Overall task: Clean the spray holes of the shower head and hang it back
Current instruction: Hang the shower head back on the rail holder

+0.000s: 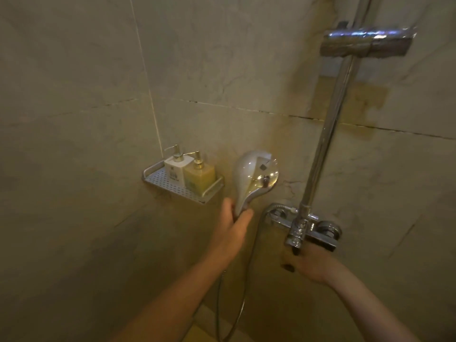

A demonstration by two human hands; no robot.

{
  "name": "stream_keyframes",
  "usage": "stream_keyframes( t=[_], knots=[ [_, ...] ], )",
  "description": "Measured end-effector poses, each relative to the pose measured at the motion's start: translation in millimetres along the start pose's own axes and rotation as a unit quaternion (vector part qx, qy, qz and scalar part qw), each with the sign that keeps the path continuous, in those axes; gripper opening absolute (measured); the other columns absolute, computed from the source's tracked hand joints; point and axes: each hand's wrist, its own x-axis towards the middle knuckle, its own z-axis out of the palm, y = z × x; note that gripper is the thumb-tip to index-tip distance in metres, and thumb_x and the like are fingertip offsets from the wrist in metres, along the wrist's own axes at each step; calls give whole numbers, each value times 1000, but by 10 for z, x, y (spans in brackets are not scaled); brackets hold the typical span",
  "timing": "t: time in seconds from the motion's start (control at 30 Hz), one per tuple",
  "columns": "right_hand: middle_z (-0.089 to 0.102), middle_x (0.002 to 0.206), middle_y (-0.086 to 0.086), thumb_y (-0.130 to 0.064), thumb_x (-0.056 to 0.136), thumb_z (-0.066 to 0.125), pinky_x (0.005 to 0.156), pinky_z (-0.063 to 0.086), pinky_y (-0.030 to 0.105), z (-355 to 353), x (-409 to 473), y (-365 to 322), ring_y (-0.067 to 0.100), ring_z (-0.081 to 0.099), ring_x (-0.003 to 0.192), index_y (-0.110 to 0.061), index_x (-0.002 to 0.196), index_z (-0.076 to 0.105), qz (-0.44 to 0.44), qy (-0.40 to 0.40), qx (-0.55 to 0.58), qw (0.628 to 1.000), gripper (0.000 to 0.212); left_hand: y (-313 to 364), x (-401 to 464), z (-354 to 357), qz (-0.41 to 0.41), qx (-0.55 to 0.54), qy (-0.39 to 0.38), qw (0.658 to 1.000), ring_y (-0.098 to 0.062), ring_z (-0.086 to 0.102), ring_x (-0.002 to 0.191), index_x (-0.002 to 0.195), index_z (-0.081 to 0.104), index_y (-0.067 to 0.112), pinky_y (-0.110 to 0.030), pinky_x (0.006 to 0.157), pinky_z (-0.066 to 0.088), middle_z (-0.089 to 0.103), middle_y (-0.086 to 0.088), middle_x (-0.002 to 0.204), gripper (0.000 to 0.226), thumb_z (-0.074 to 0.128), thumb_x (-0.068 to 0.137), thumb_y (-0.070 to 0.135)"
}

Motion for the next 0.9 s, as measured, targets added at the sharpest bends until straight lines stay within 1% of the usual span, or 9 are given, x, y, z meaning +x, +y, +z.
stream_keyframes(
  t=[0.1, 0.17, 0.27, 0.37, 0.43, 0.57, 0.67, 0.77, 0.9],
  knots=[
    [72, 95, -11, -46, 84, 66, 77, 53, 22, -349, -286, -336, 2, 67, 88, -30, 103, 67, -65, 33, 79, 994, 25, 334, -6, 285, 33, -47, -87, 995, -23, 48, 67, 96, 51, 22, -39, 61, 43, 51, -1, 74, 21, 48, 100, 42],
    [71, 102, -11, -40, 78, 72, 87, 54, 28, -567, -496, -547, 5, 67, 98, -29, 113, 63, -144, 34, 161, 976, 38, 524, -22, 474, 45, -49, -115, 991, -21, 51, 71, 88, 54, 33, -40, 68, 44, 54, 3, 75, 20, 44, 103, 41],
    [68, 109, -8, -27, 77, 75, 88, 56, 32, -794, -760, -670, 9, 68, 102, -31, 125, 49, -197, 37, 192, 961, 55, 751, -40, 702, 75, -32, -141, 987, -5, 59, 74, 83, 56, 44, -30, 73, 47, 61, 16, 74, 27, 45, 106, 35],
    [67, 114, -7, -16, 86, 68, 86, 58, 38, -913, -897, -650, 11, 68, 105, -30, 128, 45, -194, 88, 236, 948, 49, 965, -41, 895, 117, -11, -175, 978, 4, 61, 74, 93, 56, 32, -21, 71, 47, 63, 20, 76, 17, 46, 106, 28],
    [68, 114, -7, -15, 90, 65, 85, 59, 40, -1019, -951, -645, 8, 67, 104, -30, 127, 47, -183, 147, 231, 944, 44, 1111, -25, 1018, 138, 1, -185, 973, 3, 62, 77, 98, 55, 25, -19, 69, 49, 64, 16, 82, 12, 47, 105, 29],
    [67, 106, -8, -9, 91, 62, 78, 60, 38, -1288, -1032, -639, 5, 68, 92, -27, 124, 50, -150, 214, 175, 949, 40, 1339, 97, 1237, 201, 126, -163, 958, -11, 59, 90, 103, 57, 20, -27, 79, 53, 53, 2, 105, 19, 52, 101, 39],
    [69, 104, -7, -10, 85, 68, 84, 58, 43, -1507, -1074, -653, 8, 67, 95, -24, 119, 54, -139, 235, 163, 948, 39, 1548, 206, 1320, 261, 222, -133, 930, -10, 53, 98, 107, 54, 25, -29, 83, 50, 49, 6, 109, 26, 47, 99, 49],
    [72, 93, -6, -12, 83, 75, 86, 57, 39, -1780, -1130, -666, 5, 68, 89, -21, 106, 57, -108, 250, 171, 947, 30, 1812, 346, 1278, 377, 286, -44, 880, -10, 46, 108, 122, 52, 25, -30, 88, 49, 47, 7, 118, 33, 44, 98, 46],
    [72, 95, -3, -9, 85, 73, 84, 53, 29, -2204, -1250, -826, 2, 68, 88, -19, 104, 56, -107, 291, 183, 933, 28, 2167, 569, 1152, 494, 374, 82, 780, -29, 43, 131, 135, 53, 12, -45, 105, 43, 48, -12, 140, 54, 56, 85, 31]
  ],
)
